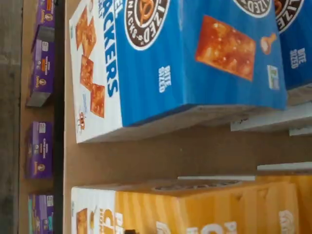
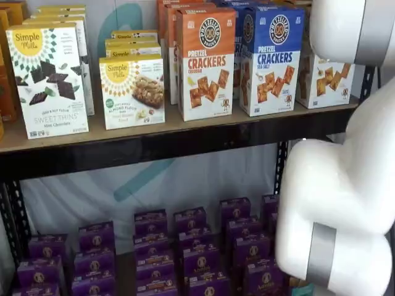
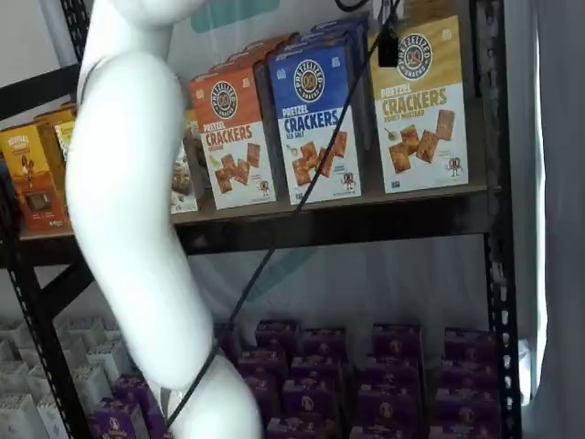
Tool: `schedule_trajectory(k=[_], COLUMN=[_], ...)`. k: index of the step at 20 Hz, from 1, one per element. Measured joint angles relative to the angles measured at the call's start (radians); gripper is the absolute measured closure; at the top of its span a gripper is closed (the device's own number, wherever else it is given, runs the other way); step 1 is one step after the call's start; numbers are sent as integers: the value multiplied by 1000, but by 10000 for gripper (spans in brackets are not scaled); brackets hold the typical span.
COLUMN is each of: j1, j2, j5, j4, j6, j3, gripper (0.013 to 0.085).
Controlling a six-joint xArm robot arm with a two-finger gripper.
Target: Retrieve the yellow and white box located on the top shelf, the sixth one from the left
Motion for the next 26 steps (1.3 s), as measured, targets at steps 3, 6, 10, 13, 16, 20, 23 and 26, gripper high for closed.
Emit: schedule_trajectory(k=[3, 6, 10, 13, 16, 20, 23, 26], j1=[17, 32, 52, 80, 101, 122, 134, 142], j2=[34, 67, 103, 130, 152, 168, 167, 158], j5=[46, 96, 157, 201, 239, 265, 265, 253], j4=[-49, -80, -113, -185, -241, -290, -311, -320], j6=[15, 34, 57, 67, 72, 78, 82, 86], j3=[-54, -105, -174, -228, -269, -291, -286, -268], gripper=[130, 130, 130, 130, 130, 130, 130, 130])
